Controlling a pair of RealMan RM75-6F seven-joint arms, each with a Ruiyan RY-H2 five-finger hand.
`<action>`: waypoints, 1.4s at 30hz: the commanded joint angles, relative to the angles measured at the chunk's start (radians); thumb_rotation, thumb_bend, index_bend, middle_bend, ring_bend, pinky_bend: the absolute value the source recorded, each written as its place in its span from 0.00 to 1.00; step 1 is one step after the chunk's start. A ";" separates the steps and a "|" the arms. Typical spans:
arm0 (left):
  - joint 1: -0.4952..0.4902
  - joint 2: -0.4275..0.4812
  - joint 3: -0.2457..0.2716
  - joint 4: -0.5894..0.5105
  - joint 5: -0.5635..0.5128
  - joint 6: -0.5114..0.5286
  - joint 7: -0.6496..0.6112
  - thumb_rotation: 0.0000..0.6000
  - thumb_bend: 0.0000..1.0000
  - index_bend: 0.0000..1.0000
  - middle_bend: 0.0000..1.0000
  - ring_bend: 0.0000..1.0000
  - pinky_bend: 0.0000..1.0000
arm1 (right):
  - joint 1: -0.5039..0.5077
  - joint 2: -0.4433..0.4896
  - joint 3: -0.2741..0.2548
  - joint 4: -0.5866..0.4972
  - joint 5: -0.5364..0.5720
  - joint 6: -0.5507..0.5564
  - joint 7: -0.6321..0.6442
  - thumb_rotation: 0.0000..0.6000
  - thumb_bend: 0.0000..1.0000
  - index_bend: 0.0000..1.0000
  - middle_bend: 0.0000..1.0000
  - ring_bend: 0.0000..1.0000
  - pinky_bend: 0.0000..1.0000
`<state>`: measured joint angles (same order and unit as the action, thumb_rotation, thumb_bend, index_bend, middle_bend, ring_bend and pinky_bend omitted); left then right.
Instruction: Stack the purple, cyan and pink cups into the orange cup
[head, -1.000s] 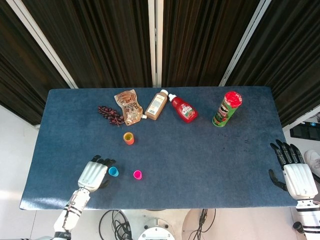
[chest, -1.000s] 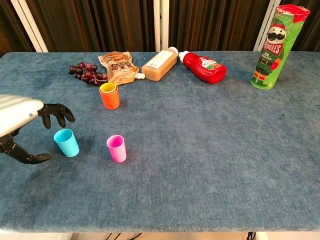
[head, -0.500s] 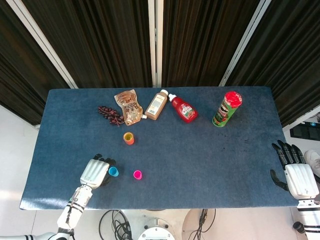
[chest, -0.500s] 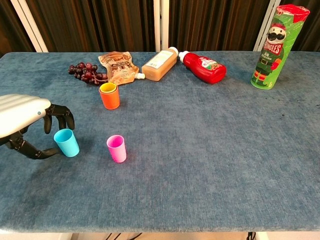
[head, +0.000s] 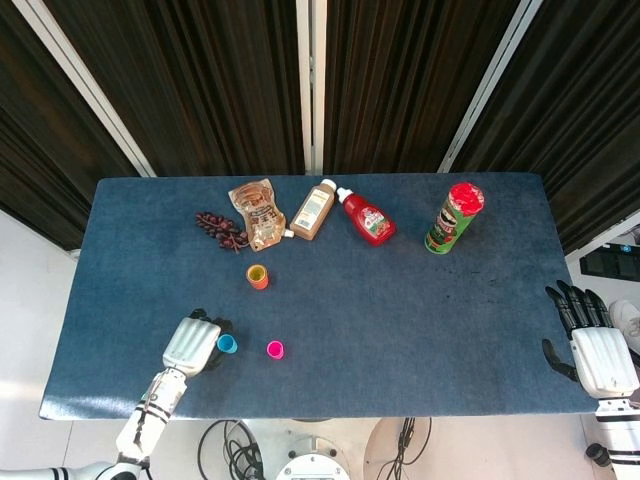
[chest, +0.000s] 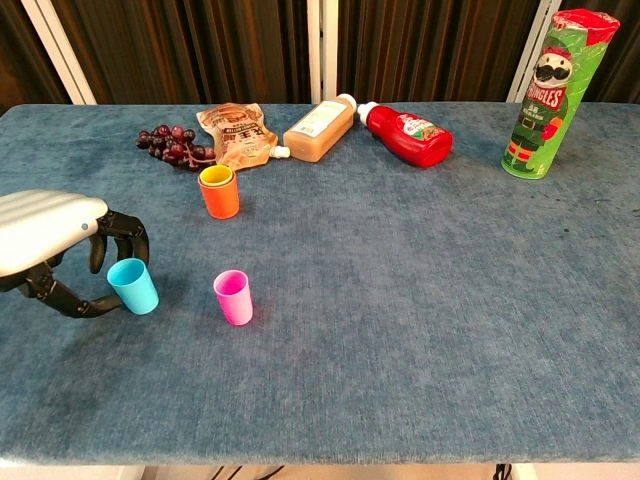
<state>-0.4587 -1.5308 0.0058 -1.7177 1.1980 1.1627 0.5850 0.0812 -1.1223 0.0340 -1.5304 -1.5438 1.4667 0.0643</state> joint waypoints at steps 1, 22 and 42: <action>0.000 0.000 -0.002 0.001 0.000 -0.001 -0.004 1.00 0.30 0.43 0.46 0.49 0.27 | 0.001 0.000 0.000 -0.001 0.000 -0.001 -0.001 1.00 0.36 0.00 0.00 0.00 0.00; -0.048 0.087 -0.134 -0.103 -0.037 0.003 -0.046 1.00 0.31 0.45 0.48 0.50 0.28 | -0.003 0.006 0.001 -0.016 -0.006 0.013 -0.015 1.00 0.36 0.00 0.00 0.00 0.00; -0.265 -0.057 -0.305 0.147 -0.246 -0.088 -0.041 1.00 0.31 0.46 0.48 0.50 0.29 | -0.008 0.005 0.005 -0.001 0.009 0.013 0.006 1.00 0.36 0.00 0.00 0.00 0.00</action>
<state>-0.7111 -1.5708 -0.3019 -1.5910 0.9667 1.0841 0.5445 0.0730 -1.1177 0.0393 -1.5316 -1.5350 1.4794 0.0702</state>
